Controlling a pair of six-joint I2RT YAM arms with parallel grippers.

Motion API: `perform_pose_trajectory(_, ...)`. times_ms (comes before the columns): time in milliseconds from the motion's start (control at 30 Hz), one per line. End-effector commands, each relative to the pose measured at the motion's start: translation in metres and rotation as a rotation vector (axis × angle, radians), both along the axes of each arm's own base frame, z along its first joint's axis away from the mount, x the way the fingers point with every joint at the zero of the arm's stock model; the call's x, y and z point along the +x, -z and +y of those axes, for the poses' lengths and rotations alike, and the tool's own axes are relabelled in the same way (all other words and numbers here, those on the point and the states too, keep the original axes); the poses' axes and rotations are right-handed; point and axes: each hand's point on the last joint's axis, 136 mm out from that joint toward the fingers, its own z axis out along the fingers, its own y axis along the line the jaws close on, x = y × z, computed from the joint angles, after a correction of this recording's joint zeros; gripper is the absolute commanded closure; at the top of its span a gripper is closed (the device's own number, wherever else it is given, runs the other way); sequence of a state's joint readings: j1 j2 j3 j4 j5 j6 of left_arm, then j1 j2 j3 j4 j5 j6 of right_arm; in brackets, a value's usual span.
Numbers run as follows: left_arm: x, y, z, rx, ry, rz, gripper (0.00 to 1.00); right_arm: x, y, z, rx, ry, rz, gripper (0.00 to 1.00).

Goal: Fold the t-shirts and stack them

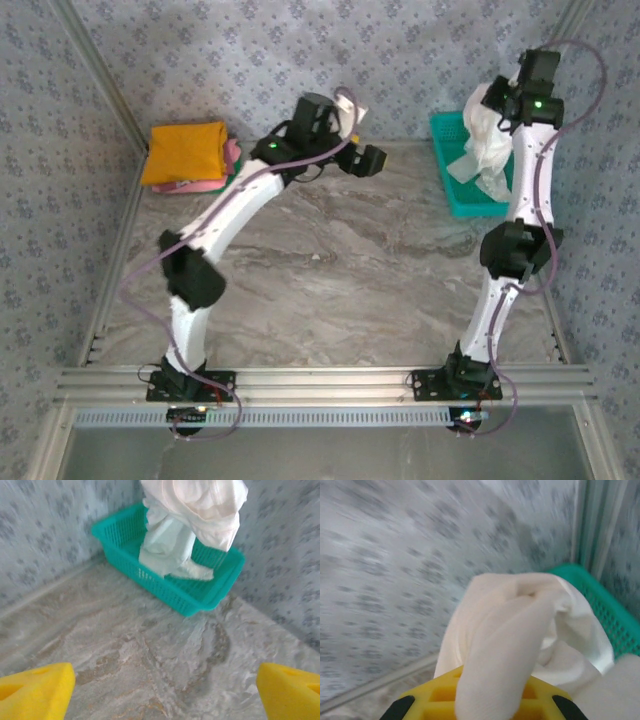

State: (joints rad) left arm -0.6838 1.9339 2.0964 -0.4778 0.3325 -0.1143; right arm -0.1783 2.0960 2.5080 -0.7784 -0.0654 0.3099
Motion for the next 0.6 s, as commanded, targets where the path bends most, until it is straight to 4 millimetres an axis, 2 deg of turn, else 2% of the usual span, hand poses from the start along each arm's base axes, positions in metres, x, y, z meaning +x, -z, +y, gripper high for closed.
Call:
perform_pose_trajectory(0,-0.009,-0.012,0.033,-0.075,-0.055,-0.072,0.03,-0.028,-0.057,0.041,-0.077,-0.068,-0.092,1.0)
perform_pose_trajectory(33,-0.015,-0.02,0.047,-0.095,-0.07,-0.098,0.02,-0.037,-0.066,0.057,-0.081,-0.101,-0.099,1.0)
perform_pose_trajectory(67,-0.016,0.001,0.06,-0.074,-0.1,-0.081,0.02,-0.047,-0.076,0.077,-0.08,-0.156,-0.109,1.0)
perform_pose_trajectory(100,-0.02,0.005,0.075,-0.077,-0.138,-0.088,0.02,-0.058,-0.084,0.101,-0.081,-0.214,-0.117,1.0)
perform_pose_trajectory(167,-0.025,0.029,0.097,-0.064,-0.187,-0.079,0.02,-0.078,-0.092,0.152,-0.104,-0.328,-0.134,1.0)
perform_pose_trajectory(267,-0.029,0.062,0.123,-0.046,-0.269,-0.066,0.02,-0.105,-0.097,0.228,-0.182,-0.467,-0.193,1.0)
perform_pose_trajectory(333,-0.03,0.075,0.135,-0.035,-0.306,-0.071,0.02,-0.112,-0.092,0.257,-0.201,-0.495,-0.207,1.0)
perform_pose_trajectory(400,-0.03,0.088,0.144,-0.014,-0.321,-0.067,0.02,-0.109,-0.07,0.28,-0.194,-0.537,-0.169,1.0)
perform_pose_trajectory(433,-0.028,0.093,0.147,-0.004,-0.328,-0.063,0.02,-0.104,-0.056,0.283,-0.196,-0.529,-0.135,0.95)
perform_pose_trajectory(500,-0.023,0.106,0.153,0.02,-0.343,-0.041,0.02,-0.091,-0.01,0.294,-0.173,-0.548,-0.032,0.51)
perform_pose_trajectory(533,-0.021,0.111,0.156,0.029,-0.35,-0.031,0.02,-0.087,0.014,0.3,-0.15,-0.565,0.024,0.4)
perform_pose_trajectory(567,-0.019,0.116,0.159,0.036,-0.36,-0.019,0.02,-0.082,0.038,0.306,-0.109,-0.58,0.077,0.38)
